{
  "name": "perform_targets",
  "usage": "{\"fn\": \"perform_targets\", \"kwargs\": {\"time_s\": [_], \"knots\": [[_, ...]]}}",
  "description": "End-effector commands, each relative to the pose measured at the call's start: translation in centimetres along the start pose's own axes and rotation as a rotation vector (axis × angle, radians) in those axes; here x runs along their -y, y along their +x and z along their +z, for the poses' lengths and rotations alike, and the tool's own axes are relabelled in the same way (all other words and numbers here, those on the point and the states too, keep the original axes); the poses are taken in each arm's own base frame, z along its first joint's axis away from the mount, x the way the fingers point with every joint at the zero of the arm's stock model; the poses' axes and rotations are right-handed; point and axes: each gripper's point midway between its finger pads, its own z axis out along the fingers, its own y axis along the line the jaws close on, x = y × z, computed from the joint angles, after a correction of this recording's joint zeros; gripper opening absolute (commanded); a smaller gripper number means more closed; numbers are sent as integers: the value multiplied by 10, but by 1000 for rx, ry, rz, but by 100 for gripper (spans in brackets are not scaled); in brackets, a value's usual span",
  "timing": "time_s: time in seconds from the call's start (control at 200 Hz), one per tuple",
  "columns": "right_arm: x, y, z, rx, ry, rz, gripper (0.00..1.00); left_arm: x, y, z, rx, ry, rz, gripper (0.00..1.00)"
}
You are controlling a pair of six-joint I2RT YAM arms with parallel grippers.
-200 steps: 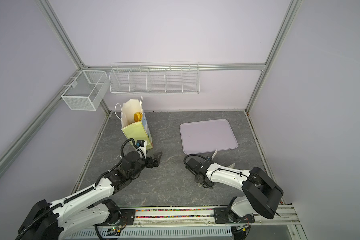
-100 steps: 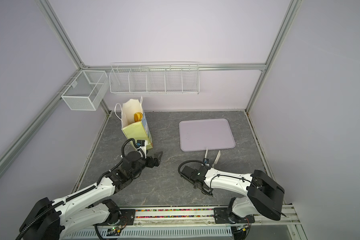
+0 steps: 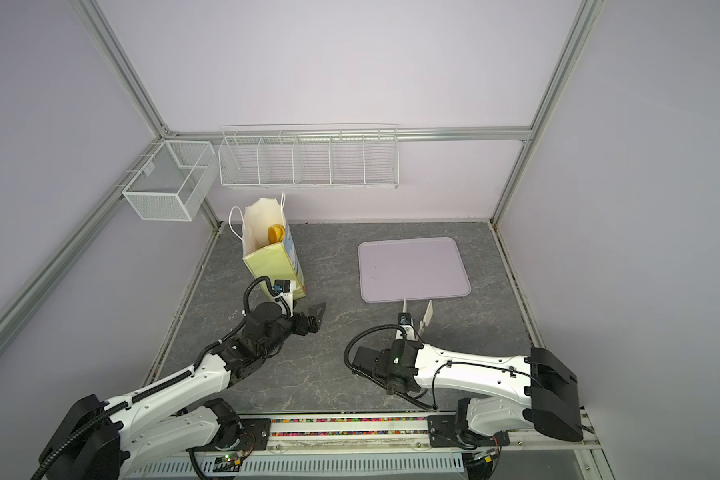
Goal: Take the fake bread out of the paper bag
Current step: 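Grasp the tongs with the right gripper and lift them toward the left gripper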
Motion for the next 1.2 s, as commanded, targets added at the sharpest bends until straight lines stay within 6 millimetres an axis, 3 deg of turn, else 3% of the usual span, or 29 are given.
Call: {"fn": "perform_targets", "kwargs": {"time_s": [0.0,0.195,0.315,0.47,0.57,0.835,0.985,1.194], "knots": [[0,-26,-21,157,4,-66,6,13,-27,-9,53,34,-20,99],[-53,-37,-52,283,-90,-262,6,-6,-38,-26,94,-68,-52,99],[-112,-26,-69,334,-222,-415,6,-22,-43,-42,129,-142,-72,99],[-165,-4,-64,285,-396,-509,6,-51,-47,-68,179,-274,-105,99],[-188,13,-49,176,-549,-526,6,-62,-44,-78,184,-304,-118,99],[-199,62,2,-73,-648,-685,7,-72,-25,-75,142,-290,-175,99],[-200,77,21,-132,-656,-695,26,-70,-20,-69,121,-278,-177,99],[-202,61,26,-98,-630,-660,55,-69,-21,-65,112,-277,-163,99]]}}
